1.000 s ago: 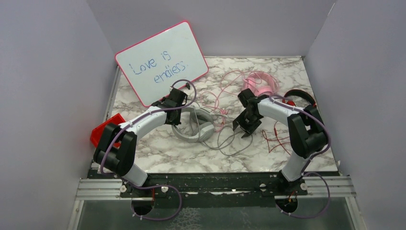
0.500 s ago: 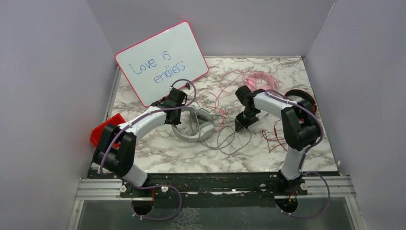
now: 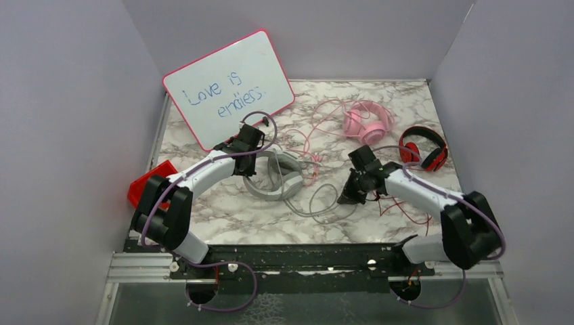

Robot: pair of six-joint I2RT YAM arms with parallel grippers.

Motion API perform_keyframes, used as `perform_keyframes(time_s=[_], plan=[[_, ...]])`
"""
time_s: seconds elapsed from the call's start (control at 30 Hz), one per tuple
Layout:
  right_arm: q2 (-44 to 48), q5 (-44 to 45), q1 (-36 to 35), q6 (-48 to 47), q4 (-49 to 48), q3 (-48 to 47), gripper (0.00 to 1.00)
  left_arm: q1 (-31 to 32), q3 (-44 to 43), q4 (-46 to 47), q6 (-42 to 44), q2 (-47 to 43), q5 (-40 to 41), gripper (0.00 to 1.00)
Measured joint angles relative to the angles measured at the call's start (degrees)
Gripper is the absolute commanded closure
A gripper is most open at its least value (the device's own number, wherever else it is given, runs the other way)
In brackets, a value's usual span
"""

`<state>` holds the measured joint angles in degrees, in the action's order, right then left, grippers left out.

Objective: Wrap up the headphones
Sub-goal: Wrap the headphones cable around the headphones.

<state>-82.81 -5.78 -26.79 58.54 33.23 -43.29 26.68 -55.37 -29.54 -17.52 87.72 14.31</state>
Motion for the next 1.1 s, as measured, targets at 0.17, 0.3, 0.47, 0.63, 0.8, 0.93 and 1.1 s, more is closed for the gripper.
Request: perform_keyframes(time_s=[0.17, 0.3, 0.47, 0.63, 0.8, 0.93, 1.1], plan=[[15.1, -4.3, -5.2, -14.5, -7.6, 3.1, 1.0, 0.0, 0.0, 0.0, -1.5, 0.0, 0.1, 1.0], [22.5, -11.3, -6.4, -22.5, -13.2, 3.2, 1.0, 0.0, 0.0, 0.1, -3.1, 0.0, 0.6, 1.0], [28.7, -16.4, -7.8, -28.2, -13.6, 3.1, 1.0, 0.0, 0.0, 0.1, -4.3, -0.3, 1.6, 1.0], [31.7, -19.1, -8.0, -31.8, -10.4, -3.1, 1.0, 0.0, 0.0, 0.1, -4.5, -1.4, 2.8, 1.0], [30.4, -20.4, -8.0, -34.7, -9.9, -11.0, 1.0, 0.0, -0.2, -0.2, -5.9, -4.3, 2.6, 1.0], [27.7, -18.7, -8.0, -36.4, -9.3, -16.8, 1.0, 0.3, -2.7, -1.3, -6.0, -6.8, 2.9, 1.0], [21.6, -17.4, -8.0, -39.3, -9.2, -25.2, 1.0, 1.0, -7.9, -3.1, -3.9, -9.8, 4.2, 1.0]])
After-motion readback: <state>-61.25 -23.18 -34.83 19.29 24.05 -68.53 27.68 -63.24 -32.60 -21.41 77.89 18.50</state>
